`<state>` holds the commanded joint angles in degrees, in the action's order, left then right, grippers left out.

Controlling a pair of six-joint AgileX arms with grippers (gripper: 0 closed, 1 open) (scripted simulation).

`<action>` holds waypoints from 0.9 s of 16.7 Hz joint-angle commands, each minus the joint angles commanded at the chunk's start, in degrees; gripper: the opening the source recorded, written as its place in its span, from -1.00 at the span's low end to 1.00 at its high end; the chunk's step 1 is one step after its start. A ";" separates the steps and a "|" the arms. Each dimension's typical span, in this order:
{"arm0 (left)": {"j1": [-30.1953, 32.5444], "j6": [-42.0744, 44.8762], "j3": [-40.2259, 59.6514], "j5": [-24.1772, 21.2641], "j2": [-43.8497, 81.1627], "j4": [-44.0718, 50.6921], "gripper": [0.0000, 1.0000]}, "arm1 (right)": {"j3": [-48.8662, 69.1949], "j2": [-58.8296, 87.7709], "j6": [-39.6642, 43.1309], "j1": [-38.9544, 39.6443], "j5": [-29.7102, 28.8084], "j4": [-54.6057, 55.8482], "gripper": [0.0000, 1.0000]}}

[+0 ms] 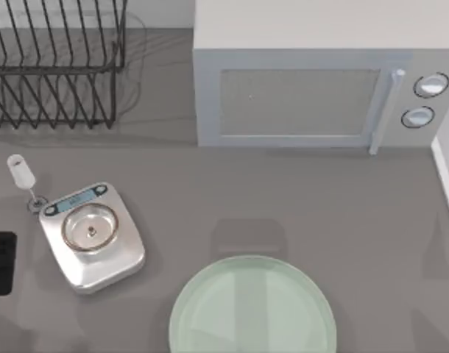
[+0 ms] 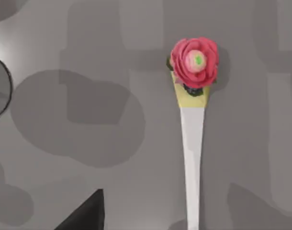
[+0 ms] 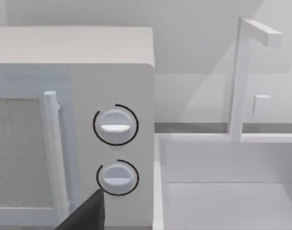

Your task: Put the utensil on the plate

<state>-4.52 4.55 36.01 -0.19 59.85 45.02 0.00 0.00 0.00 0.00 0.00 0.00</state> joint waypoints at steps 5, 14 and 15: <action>-1.42 1.31 11.12 0.10 15.93 12.35 1.00 | 0.00 0.00 0.00 0.00 0.00 0.00 1.00; -1.59 1.54 13.38 0.15 20.11 14.16 1.00 | 0.00 0.00 0.00 0.00 0.00 0.00 1.00; -1.65 1.53 12.57 0.15 20.81 12.84 1.00 | 0.00 0.00 0.00 0.00 0.00 0.00 1.00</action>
<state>-6.17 6.08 48.58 -0.04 80.66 57.86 0.00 0.00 0.00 0.00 0.00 0.00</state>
